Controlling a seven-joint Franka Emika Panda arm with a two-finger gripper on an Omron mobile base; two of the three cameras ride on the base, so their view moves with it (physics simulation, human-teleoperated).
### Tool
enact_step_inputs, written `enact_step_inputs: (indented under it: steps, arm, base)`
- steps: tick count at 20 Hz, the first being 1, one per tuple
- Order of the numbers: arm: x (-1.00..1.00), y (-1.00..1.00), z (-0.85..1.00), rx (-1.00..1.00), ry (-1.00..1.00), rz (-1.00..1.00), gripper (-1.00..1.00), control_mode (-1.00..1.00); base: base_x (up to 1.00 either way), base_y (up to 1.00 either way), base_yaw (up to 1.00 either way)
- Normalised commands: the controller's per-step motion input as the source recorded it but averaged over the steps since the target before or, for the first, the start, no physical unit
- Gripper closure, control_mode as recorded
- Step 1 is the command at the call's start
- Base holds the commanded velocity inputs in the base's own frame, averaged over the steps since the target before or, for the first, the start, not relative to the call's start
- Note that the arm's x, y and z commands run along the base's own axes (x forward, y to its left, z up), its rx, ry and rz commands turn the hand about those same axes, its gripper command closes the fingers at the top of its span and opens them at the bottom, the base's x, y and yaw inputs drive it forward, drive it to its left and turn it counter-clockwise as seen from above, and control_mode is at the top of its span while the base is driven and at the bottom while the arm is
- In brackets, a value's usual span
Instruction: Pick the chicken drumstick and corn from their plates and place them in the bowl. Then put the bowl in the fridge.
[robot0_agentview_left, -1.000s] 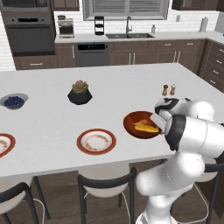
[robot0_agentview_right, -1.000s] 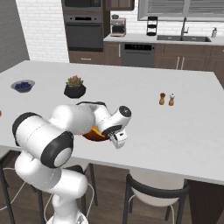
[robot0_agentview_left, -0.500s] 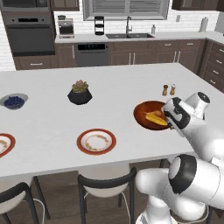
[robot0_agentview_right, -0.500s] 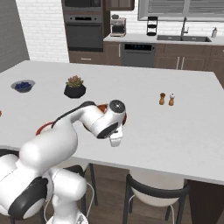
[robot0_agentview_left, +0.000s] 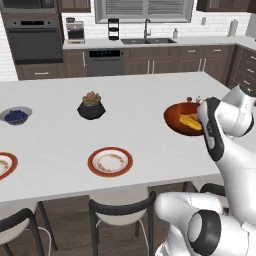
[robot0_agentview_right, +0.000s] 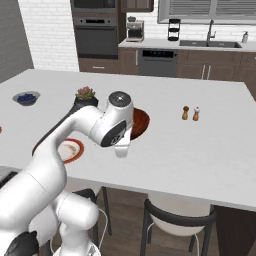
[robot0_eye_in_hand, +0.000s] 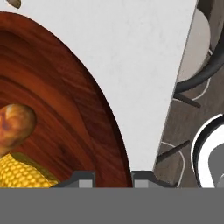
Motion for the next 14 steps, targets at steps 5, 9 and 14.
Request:
enact_step_inputs:
  steps: [5, 9, 14]
  arm:
    - [-0.61, 0.02, 0.80, -0.01, -0.20, -0.09, 1.00, -1.00]
    - [-0.47, 0.15, 1.00, -0.10, 0.01, -0.08, 1.00, -1.00]
    - [-0.75, 0.04, 0.61, 0.03, -0.03, -0.02, 1.00, -1.00]
  base:
    - [0.00, 0.00, 0.00]
    - [0.00, 0.00, 0.00]
    - [0.00, 0.00, 0.00]
